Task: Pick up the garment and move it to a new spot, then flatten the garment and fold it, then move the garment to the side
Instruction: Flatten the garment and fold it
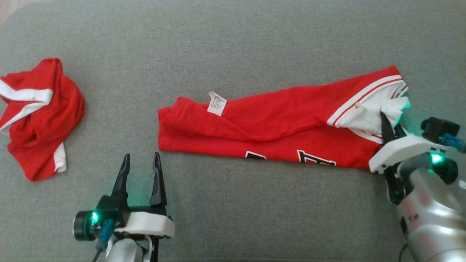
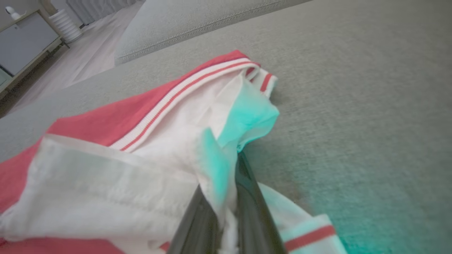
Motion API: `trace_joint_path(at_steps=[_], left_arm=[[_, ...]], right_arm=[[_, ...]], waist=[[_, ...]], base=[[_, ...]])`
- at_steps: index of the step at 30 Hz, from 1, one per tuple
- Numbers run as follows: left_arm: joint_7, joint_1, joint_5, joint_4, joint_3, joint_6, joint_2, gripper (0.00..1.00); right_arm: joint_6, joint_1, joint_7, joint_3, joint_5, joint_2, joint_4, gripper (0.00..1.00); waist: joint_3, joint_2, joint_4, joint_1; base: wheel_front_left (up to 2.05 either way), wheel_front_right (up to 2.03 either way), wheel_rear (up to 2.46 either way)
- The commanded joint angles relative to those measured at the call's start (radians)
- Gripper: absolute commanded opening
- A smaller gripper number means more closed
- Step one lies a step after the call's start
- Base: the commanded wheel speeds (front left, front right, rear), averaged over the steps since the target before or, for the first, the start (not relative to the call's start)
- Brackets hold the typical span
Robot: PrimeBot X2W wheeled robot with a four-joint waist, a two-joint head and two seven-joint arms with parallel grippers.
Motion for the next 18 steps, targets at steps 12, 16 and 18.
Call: trace_joint_path(at_steps=[12,16,18], left_arm=[[-0.005,0.009,-0.026,-0.009,-0.007,-0.011,0.009,1.00],[-0.005,0.016,-0.034,-0.001,-0.030,-0.013,0.009,1.00],[-0.005,0.019,-0.038,0.001,-0.041,-0.014,0.009,1.00]], right_arm=[[0.006,0.033,-0.056,0.099,0.108,-0.032,-0.219,0.00],[0.006,0.064,-0.056,0.213,0.175,0.014,-0.327,0.00],[0.006,0.073,-0.048,0.278,0.213,0.030,-0.372,0.00]], waist=[[-0.077,0.0000,-0.033,-0.0001],[-0.096,0.0000,-0.013,-0.0001],[-0.103,0.0000,0.006,-0.0001]], base=[[0.00,0.00,0.00],[0.00,0.00,0.00],[0.00,0.00,0.00]])
